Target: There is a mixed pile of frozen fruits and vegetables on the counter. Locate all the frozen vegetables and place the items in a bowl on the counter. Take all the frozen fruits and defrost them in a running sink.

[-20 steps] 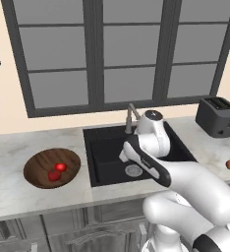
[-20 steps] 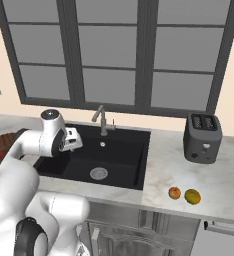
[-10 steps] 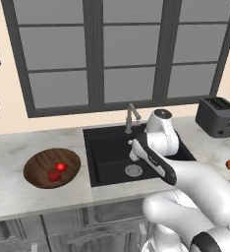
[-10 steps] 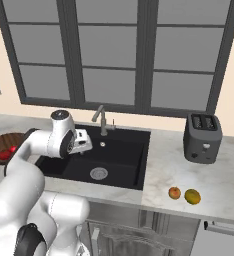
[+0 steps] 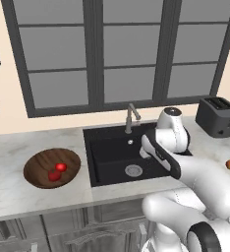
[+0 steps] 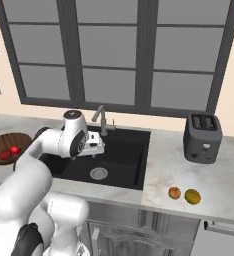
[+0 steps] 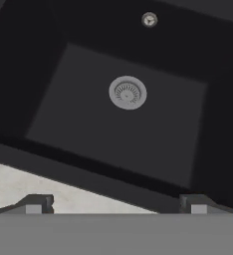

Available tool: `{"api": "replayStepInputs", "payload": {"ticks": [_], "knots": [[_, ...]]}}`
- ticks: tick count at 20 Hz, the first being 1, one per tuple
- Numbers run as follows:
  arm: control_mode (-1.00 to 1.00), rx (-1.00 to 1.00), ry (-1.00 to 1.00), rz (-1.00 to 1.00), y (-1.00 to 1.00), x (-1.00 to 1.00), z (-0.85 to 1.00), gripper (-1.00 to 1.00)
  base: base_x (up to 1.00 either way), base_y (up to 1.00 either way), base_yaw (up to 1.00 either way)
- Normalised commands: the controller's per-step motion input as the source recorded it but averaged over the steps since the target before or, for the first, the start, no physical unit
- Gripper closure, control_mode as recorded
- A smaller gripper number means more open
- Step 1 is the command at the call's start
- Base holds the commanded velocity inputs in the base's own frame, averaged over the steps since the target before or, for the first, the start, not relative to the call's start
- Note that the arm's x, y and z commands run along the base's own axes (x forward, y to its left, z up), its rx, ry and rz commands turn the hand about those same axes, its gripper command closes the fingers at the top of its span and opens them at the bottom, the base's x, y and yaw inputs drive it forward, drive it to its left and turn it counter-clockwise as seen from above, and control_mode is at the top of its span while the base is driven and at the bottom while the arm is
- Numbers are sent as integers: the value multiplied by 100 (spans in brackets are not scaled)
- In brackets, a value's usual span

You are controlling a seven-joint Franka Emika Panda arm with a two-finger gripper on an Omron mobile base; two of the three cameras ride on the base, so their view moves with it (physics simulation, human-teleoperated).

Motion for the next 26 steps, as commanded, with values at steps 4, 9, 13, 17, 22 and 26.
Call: {"api": "replayStepInputs", "payload": {"ticks": [4, 9, 13, 17, 22, 26], "knots": [[-100, 0, 9, -16, -40, 14, 2, -100, 0, 0, 0], [-100, 0, 8, -15, -38, 21, 0, -100, 0, 0, 0], [-100, 0, 5, -11, -33, 19, 0, -100, 0, 0, 0], [-100, 0, 1, -3, -26, 16, 0, -100, 0, 0, 0], [-100, 0, 1, -7, -28, 10, 0, -100, 0, 0, 0], [-100, 0, 1, -13, -31, 1, 0, -100, 0, 0, 0]]}}
